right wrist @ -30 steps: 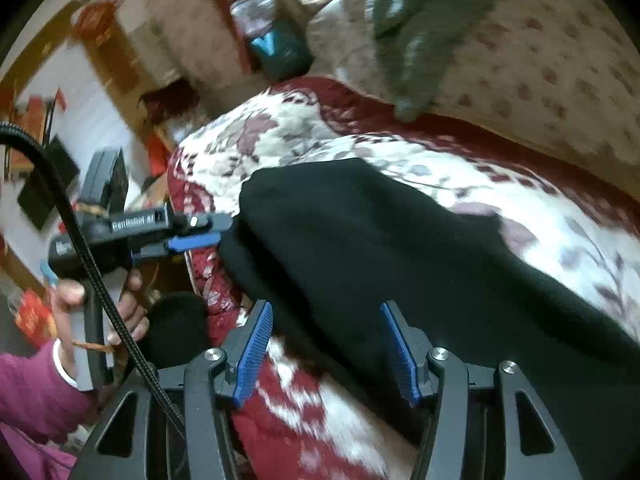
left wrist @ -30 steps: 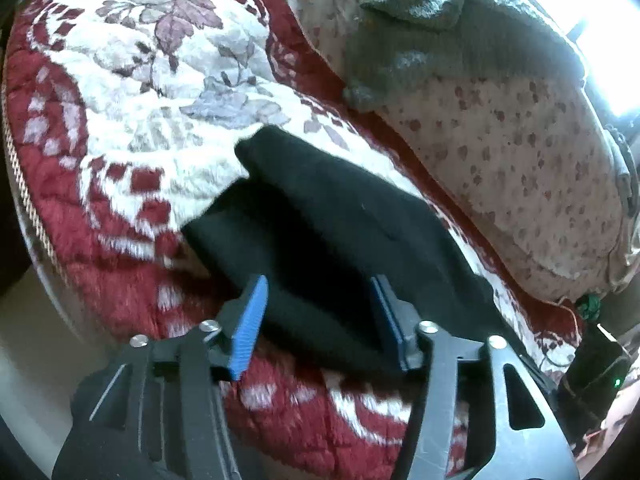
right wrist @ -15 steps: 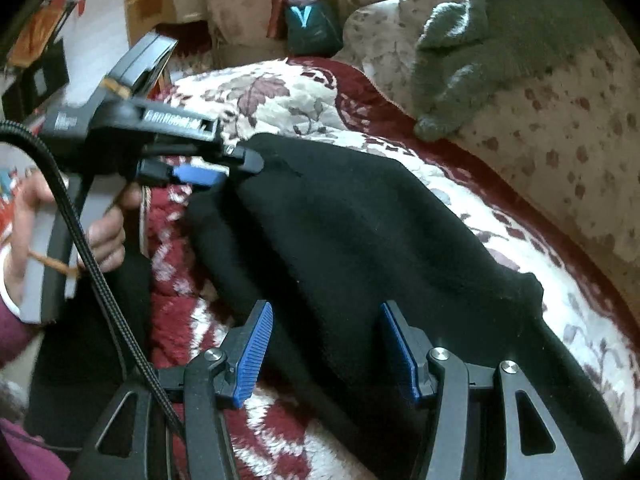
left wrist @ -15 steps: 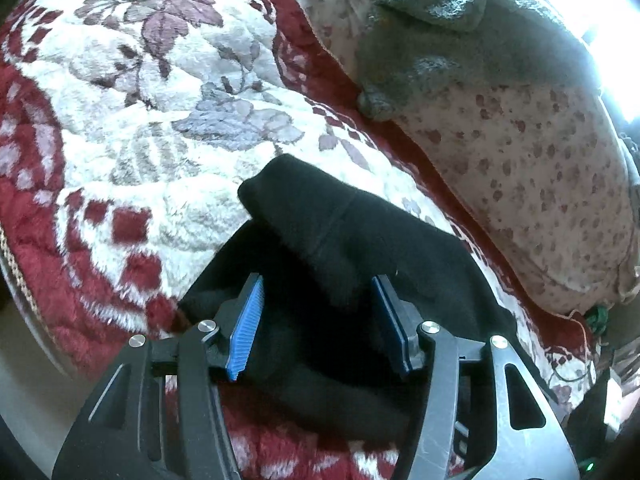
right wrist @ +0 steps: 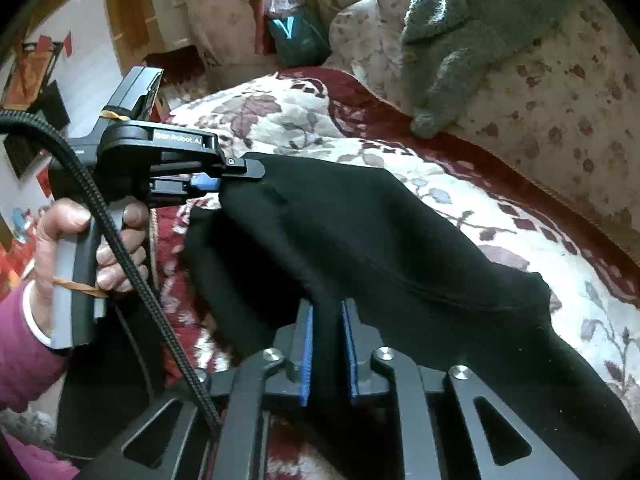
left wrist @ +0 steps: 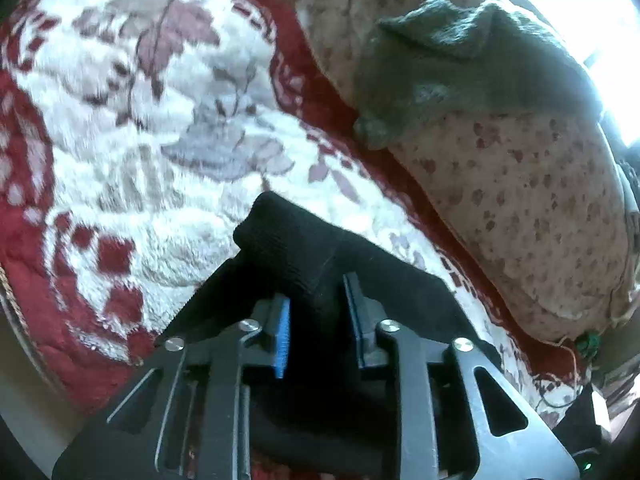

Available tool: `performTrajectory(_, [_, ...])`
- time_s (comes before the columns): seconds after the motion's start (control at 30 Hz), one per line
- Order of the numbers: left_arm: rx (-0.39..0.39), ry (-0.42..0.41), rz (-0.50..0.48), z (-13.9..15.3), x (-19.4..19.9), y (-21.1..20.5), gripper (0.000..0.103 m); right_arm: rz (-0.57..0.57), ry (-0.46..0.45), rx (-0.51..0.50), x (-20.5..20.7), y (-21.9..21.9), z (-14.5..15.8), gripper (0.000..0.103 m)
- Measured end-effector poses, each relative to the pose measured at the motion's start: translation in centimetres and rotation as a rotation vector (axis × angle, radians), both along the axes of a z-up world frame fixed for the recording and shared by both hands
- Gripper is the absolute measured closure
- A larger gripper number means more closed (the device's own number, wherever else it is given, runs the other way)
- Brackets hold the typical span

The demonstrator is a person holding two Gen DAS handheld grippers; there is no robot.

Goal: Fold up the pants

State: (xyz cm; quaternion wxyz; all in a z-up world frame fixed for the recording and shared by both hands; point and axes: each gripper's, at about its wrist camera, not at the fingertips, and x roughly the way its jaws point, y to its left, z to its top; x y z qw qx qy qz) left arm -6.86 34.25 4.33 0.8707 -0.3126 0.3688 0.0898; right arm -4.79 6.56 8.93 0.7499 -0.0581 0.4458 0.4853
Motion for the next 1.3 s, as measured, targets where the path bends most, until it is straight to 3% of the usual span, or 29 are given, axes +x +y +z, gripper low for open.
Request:
performTrajectory(0.33, [0.006, -0.039, -0.009, 2.6, -3.7, 0.4, 0.087, 0.022, 0.069, 0.082, -1.0, -1.1, 2.2, 0.094])
performTrajectory(0.7, [0.006, 0.052, 0.033, -1.5, -6.0, 1.4, 0.087, 0.116, 0.082, 0.034, -3.9, 0.7, 0.9, 0.094])
performTrajectory(0.9, [0.056, 0.062, 0.035, -1.8, -6.1, 0.7, 0.087, 0.094, 0.183, 0.023, -3.5, 0.7, -0.9, 0.094])
performTrajectory(1.0, [0.070, 0.063, 0.041, -1.6, -6.3, 0.6, 0.087, 0.085, 0.227, 0.033, -3.2, 0.4, -1.0, 0.088])
performTrajectory(1.1, [0.121, 0.073, 0.056, -1.0, -6.6, 0.1, 0.079, 0.097, 0.250, 0.045, -3.3, 0.3, -0.7, 0.081])
performTrajectory(1.3, [0.229, 0.061, 0.070, 0.8, -7.4, -1.0, 0.073, 0.045, 0.260, 0.107, -2.6, -1.8, 0.4, 0.080])
